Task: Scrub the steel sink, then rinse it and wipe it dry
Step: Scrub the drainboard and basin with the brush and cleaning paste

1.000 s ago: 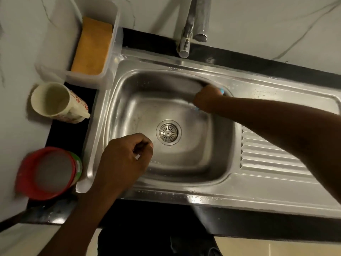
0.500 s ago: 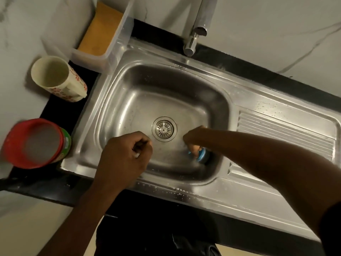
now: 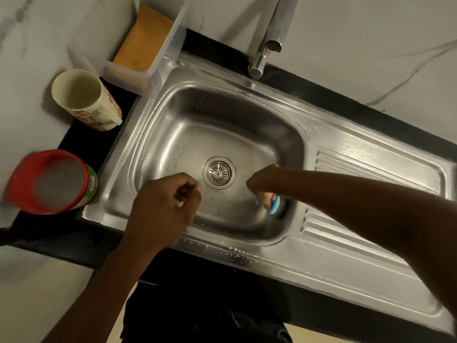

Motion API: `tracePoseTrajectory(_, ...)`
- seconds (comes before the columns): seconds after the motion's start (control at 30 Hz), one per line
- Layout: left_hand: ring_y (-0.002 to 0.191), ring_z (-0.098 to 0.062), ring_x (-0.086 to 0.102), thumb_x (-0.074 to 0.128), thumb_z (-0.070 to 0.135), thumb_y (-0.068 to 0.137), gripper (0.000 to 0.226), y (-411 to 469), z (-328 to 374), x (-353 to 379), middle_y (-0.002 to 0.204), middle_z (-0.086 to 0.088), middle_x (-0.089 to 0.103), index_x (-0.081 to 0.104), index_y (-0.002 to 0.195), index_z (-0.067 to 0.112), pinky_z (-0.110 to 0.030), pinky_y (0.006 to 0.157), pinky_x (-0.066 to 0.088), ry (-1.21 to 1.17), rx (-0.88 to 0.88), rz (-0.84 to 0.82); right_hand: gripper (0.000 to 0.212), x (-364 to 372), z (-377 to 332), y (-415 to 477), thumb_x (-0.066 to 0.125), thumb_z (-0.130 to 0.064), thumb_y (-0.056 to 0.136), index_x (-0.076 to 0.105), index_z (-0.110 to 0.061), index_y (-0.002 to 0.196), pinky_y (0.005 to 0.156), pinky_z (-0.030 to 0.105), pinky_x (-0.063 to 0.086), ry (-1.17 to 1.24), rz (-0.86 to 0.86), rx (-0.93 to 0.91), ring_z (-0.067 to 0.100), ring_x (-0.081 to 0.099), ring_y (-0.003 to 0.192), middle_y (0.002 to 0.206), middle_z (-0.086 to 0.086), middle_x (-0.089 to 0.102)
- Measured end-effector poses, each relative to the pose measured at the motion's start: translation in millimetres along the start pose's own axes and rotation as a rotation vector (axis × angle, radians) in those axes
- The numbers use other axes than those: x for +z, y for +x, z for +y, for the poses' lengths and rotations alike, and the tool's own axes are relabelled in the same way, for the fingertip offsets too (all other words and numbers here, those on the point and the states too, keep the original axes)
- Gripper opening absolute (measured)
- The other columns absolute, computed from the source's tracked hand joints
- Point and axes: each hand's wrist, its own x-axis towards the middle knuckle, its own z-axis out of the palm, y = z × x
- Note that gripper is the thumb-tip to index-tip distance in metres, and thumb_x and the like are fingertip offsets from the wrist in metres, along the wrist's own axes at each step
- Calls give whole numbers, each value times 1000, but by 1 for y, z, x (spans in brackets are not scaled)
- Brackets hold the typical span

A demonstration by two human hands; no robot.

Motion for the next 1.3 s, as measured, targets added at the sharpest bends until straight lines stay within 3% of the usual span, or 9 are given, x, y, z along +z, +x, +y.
tracePoseTrajectory(0.17, 78, -9, 72, 74, 18, 96, 11, -2, 1, 1, 79, 18, 73, 76, 88, 26, -25, 72, 59, -10, 27, -20, 47, -18, 34, -20, 66, -27, 100, 60, -18, 55, 54, 19, 44, 107, -120, 102, 2, 50, 36, 59, -6, 56)
tracePoseTrajectory(0.27, 77, -9, 72, 74, 17, 96, 13, -4, 2, 1, 76, 16, 73, 75, 86, 27, -26, 72, 60, 3, 27, -14, 17, -39, 63, -43, 78, -37, 90, 66, -26, 96, 73, 24, 53, -21, 195, 242, 11, 70, 90, 102, -5, 66)
tracePoseTrajectory(0.37, 77, -8, 73, 74, 17, 95, 13, -5, 1, 3, 76, 16, 73, 76, 87, 26, -32, 74, 62, 11, 30, -7, 36, -30, 62, -53, 80, -29, 88, 68, -22, 121, 89, 35, 55, -91, 416, 267, 25, 67, 118, 124, 0, 69)
tracePoseTrajectory(0.5, 76, -8, 73, 74, 17, 95, 12, -5, 2, 7, 76, 16, 74, 76, 87, 25, -31, 72, 61, -5, 38, -4, 17, 5, 23, -48, 82, -24, 82, 67, -16, 85, 74, 33, 52, 31, 306, 97, 26, 70, 99, 100, 1, 69)
tracePoseTrajectory(0.67, 76, -8, 72, 74, 19, 95, 10, -5, 7, 13, 75, 15, 73, 76, 87, 24, -30, 72, 60, -12, 50, -17, 29, 20, 3, -43, 87, -32, 79, 67, -14, 66, 57, 21, 51, 194, 46, -29, 10, 60, 51, 47, -8, 63)
tracePoseTrajectory(0.77, 75, -9, 72, 74, 19, 94, 10, -6, 10, 15, 75, 15, 73, 76, 87, 26, -34, 72, 61, -9, 50, -31, 29, 2, 46, -51, 88, -32, 79, 71, -11, 69, 55, 19, 56, 256, 67, 66, 7, 61, 50, 42, -11, 60)
tracePoseTrajectory(1.03, 76, -9, 73, 73, 16, 94, 13, -18, 17, 13, 76, 16, 74, 76, 87, 26, -37, 72, 63, 21, 38, -29, 21, -1, 67, -51, 65, -17, 97, 69, -15, 117, 81, 36, 56, 43, 693, 372, 32, 70, 110, 118, 7, 71)
tracePoseTrajectory(1.17, 75, -9, 73, 73, 16, 94, 14, -21, 15, 13, 75, 16, 73, 76, 86, 27, -38, 70, 63, 21, 24, -14, 27, 21, 22, -39, 66, -20, 95, 68, -18, 122, 86, 37, 54, 23, 498, 199, 28, 68, 115, 127, 4, 69)
tracePoseTrajectory(1.3, 76, -9, 73, 73, 18, 95, 14, -23, 15, 13, 75, 16, 73, 75, 86, 29, -38, 72, 63, 27, 16, -21, 25, 17, -3, -49, 83, -34, 83, 64, -18, 89, 80, 33, 49, 4, 188, 112, 18, 64, 90, 88, -8, 67)
